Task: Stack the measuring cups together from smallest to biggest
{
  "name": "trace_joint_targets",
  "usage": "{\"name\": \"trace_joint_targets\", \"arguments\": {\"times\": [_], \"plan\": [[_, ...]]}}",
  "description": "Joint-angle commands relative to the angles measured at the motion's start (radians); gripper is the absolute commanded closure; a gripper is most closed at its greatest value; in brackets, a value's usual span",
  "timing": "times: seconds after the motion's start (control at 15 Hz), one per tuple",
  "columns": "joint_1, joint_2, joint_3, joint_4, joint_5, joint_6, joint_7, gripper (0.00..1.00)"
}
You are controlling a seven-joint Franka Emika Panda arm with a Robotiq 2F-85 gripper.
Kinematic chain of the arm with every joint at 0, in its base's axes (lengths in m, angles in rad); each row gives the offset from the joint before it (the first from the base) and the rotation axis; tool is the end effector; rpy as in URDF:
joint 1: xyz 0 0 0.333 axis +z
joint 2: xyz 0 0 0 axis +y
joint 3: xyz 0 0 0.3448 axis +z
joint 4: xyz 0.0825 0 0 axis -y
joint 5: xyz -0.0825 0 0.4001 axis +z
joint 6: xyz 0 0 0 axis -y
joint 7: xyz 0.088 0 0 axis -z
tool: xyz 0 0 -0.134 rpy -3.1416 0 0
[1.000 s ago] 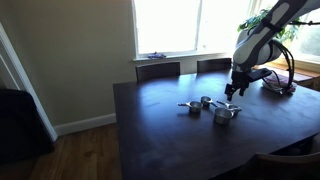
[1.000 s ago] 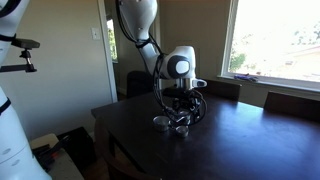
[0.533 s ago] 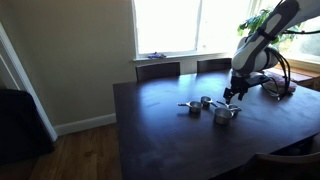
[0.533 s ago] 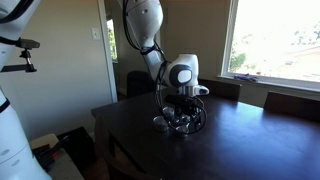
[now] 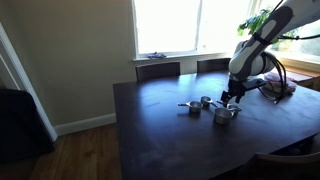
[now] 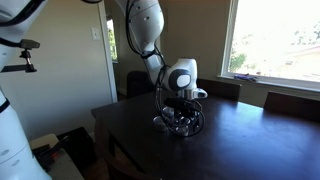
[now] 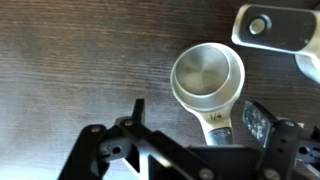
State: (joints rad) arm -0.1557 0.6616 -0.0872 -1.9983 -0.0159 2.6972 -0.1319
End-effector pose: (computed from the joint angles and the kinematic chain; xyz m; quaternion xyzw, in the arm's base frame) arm 0.6104 -0.1514 0.1088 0.9986 -0.0387 0.0137 0.0333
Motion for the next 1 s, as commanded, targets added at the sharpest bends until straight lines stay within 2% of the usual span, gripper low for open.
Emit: {"name": "trace_joint_targets", "arguments": {"times": [0.0, 0.4, 0.47, 0.53, 0.73, 0.93], "plan": [[-0.011, 0.016, 0.009, 0.004, 0.000, 0.019, 0.005, 0.00], [-0.026, -0.013, 0.019, -0.030, 0.006, -0.008, -0.016, 0.00], [-0.023, -0.015, 0.015, -0.031, 0.004, -0.012, -0.013, 0.16], [-0.026, -0.017, 0.019, -0.031, 0.004, -0.022, -0.018, 0.26], [-0.019, -0.020, 0.013, -0.034, -0.002, -0.046, -0.015, 0.47], [-0.015, -0.044, 0.002, -0.064, -0.017, -0.057, -0.021, 0.61]]}}
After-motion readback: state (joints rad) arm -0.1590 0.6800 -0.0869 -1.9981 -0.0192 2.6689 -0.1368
